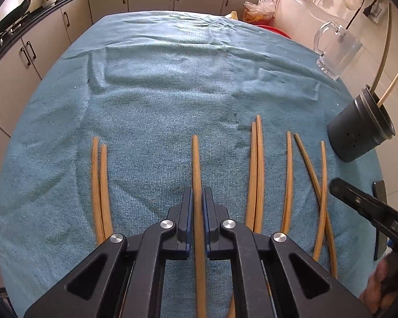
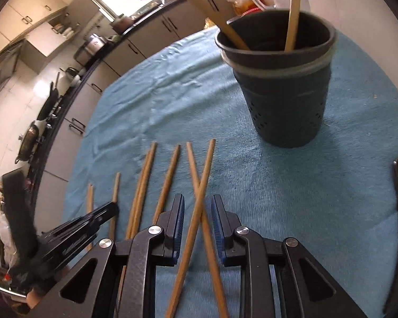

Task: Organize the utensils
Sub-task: 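Close the right tool on another chopstick while the left tool grasps one too, then lift the right tool's chopstick over the black cup while the left tool carries its own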

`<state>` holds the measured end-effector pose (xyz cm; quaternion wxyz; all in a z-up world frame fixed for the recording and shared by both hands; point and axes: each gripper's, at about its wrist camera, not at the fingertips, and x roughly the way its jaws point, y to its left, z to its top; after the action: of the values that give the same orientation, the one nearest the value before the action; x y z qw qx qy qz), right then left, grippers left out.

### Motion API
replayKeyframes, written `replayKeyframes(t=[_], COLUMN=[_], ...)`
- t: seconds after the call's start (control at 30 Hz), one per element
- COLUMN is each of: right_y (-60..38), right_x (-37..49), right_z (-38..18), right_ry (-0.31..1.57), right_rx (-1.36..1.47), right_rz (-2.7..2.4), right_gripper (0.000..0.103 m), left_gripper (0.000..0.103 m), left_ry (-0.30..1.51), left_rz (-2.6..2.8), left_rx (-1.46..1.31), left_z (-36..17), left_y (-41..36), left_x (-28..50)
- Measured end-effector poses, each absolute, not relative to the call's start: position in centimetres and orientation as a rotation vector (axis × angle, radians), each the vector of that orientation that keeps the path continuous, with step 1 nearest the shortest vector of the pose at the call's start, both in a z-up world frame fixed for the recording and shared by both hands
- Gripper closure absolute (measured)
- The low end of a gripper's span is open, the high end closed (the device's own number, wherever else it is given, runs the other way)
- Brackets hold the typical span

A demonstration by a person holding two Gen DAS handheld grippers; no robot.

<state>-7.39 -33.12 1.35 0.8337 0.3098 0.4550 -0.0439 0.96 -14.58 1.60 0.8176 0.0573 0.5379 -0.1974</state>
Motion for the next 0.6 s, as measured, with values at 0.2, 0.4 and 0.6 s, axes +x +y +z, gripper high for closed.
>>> replayKeyframes(t=[0.2,0.4,0.6], right_y=[-33.4,-33.0,-32.8], right_x=[-5.4,-4.4,-6.5], right_z=[0.4,0.2,2.6], right_ry=[0.988,0.990,0.884], right_rx=[0.636,0.639,0.658], right_rz=[-0.138,-0.104,-0.066], right_gripper=[0.082,0.095,0.096], left_gripper=[0.096,0.097,0.097], left_ry=[1.140,1.132,1.058], left_rz=[-0.427,-0.439,-0.489], left_rx=[0.120,0.096,0.053], left_z=[1.6,1.6,3.6], left_y=[-14.6,-14.5,-13.9], left_x=[1.0,1.2,-0.4])
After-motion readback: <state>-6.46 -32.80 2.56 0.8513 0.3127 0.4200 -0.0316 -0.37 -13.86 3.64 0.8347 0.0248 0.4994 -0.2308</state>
